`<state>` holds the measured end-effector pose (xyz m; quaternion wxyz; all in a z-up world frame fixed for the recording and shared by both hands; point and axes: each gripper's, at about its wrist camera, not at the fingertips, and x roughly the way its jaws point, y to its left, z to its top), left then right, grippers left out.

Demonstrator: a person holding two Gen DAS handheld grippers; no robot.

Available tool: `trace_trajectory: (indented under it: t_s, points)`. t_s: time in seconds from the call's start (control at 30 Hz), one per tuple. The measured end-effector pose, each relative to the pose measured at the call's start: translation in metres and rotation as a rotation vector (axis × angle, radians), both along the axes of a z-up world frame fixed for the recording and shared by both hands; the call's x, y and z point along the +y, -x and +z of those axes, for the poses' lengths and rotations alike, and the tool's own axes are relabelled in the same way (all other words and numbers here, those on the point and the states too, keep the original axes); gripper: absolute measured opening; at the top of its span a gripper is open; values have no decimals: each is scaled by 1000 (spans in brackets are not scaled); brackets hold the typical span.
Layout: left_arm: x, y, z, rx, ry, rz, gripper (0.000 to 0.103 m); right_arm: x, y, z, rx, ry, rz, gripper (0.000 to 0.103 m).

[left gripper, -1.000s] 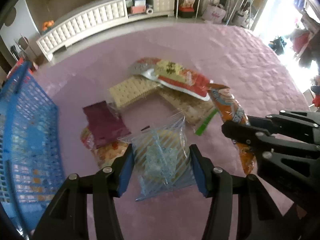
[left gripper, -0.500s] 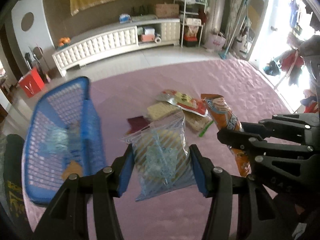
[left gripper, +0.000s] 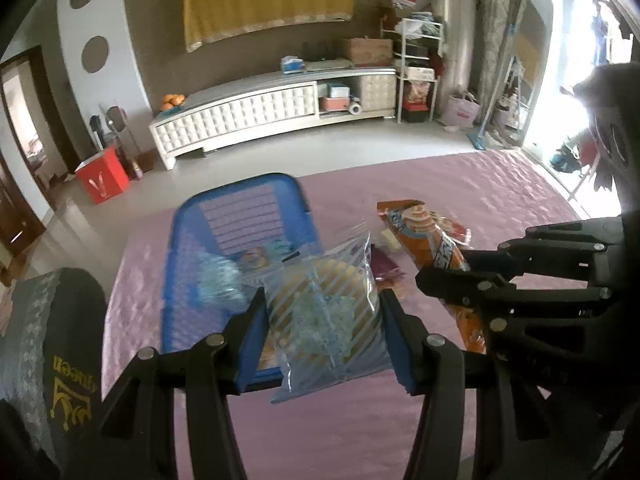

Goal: Organize snacks
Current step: 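Carry both snacks over the blue basket and release them from both grippers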

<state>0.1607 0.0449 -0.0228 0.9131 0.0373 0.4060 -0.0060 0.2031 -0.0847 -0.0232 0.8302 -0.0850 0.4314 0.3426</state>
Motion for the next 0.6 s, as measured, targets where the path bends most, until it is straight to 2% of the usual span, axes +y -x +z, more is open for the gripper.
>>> trace_trajectory:
  t_s: [0.37,0.6]
  points:
    - [64,2,-7,19,-3,75,51,64,-10,-13,28,13,66,19]
    - [88,-15,-32,62,11,78,51,86,-23,-33,63,46,70,19]
